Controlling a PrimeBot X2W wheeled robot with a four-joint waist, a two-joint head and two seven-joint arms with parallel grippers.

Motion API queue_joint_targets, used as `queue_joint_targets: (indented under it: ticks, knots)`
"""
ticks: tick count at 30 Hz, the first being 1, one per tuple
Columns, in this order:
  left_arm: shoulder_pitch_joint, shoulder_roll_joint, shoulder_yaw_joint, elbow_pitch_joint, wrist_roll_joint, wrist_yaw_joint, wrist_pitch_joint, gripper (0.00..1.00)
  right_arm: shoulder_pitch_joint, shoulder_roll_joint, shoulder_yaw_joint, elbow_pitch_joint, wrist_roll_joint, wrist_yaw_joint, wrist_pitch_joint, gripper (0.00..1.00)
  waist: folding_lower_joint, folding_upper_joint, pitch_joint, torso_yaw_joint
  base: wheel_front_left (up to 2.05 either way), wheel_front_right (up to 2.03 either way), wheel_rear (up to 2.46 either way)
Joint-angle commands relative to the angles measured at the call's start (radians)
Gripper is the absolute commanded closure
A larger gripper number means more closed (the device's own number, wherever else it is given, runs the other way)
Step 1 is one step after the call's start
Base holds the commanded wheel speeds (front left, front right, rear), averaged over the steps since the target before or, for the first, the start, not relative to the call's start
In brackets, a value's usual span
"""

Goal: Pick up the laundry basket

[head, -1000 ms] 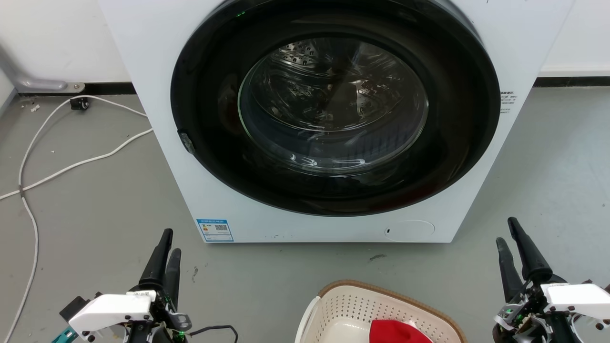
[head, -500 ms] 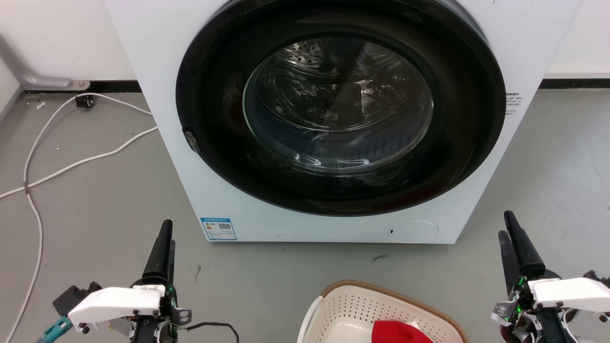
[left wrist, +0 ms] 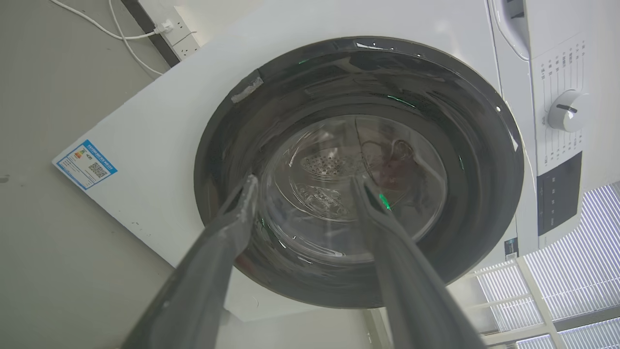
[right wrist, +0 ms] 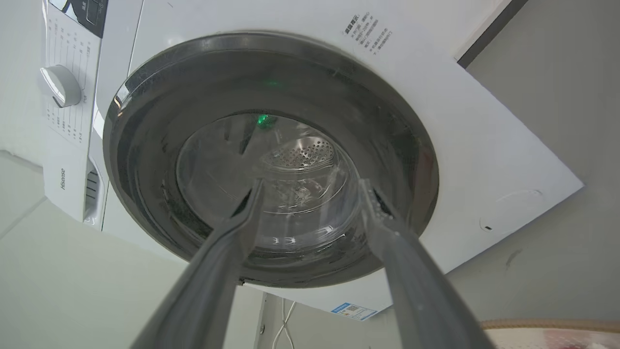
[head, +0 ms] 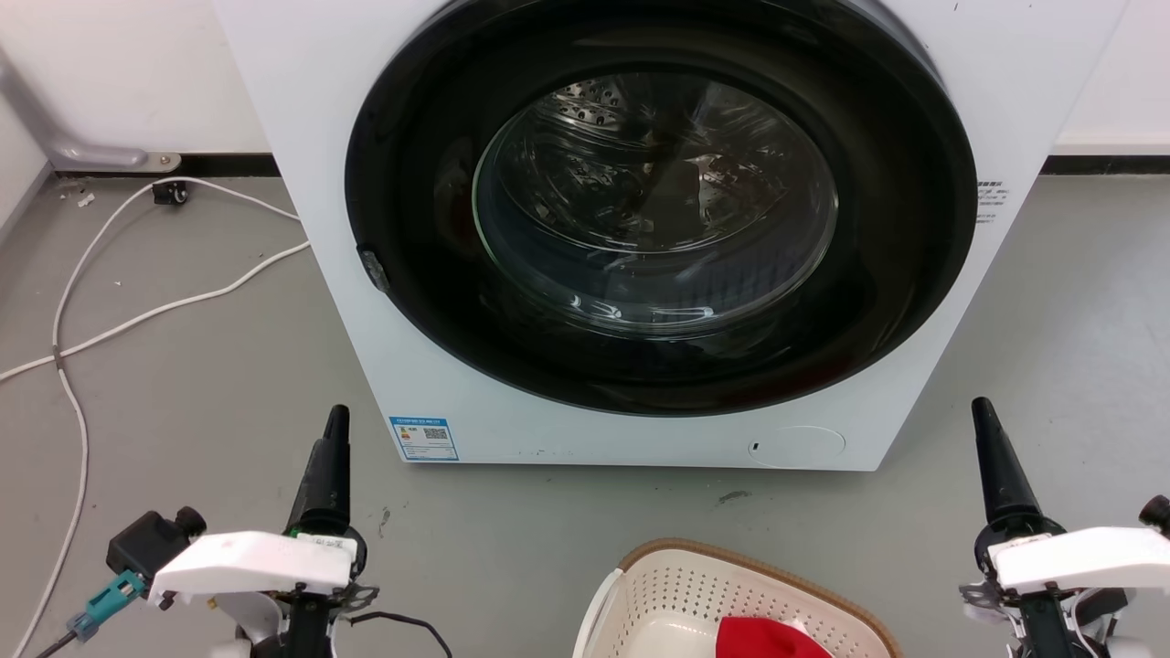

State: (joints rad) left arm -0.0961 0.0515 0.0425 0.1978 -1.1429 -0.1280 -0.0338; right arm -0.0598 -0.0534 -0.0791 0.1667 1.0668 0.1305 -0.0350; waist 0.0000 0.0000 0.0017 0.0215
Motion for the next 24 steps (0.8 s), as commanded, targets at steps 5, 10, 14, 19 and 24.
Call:
queue_joint_targets:
  ticks: [5, 10, 14, 19, 24]
  knots:
    - [-0.038, 0.005, -0.004, -0.02, 0.127, -0.002, -0.025, 0.0, -0.004, -0.001, -0.001, -0.035, -0.134, 0.0, -0.023, 0.0, 0.0, 0.0, 0.001, 0.0, 0.0, 0.0, 0.0]
    - [-0.046, 0.011, -0.007, -0.023, 0.228, -0.002, -0.043, 0.0, -0.001, 0.0, 0.014, -0.043, -0.245, 0.0, -0.041, 0.0, 0.0, 0.0, 0.003, -0.001, 0.0, 0.0, 0.0]
    - [-0.049, 0.014, -0.011, -0.021, 0.303, -0.002, -0.055, 0.0, -0.001, 0.0, 0.017, -0.047, -0.329, 0.0, -0.054, 0.0, 0.0, 0.0, 0.003, -0.001, 0.0, 0.0, 0.0]
    - [-0.05, 0.019, -0.02, -0.018, 0.389, -0.003, -0.071, 0.0, 0.002, 0.0, 0.019, -0.05, -0.421, 0.0, -0.069, 0.0, 0.0, 0.0, 0.004, -0.002, 0.0, 0.0, 0.0]
    - [-0.054, 0.02, -0.026, -0.012, 0.489, -0.003, -0.088, 0.0, 0.004, 0.001, 0.022, -0.032, -0.524, 0.0, -0.087, 0.0, 0.0, 0.0, 0.004, -0.003, 0.0, 0.0, 0.0]
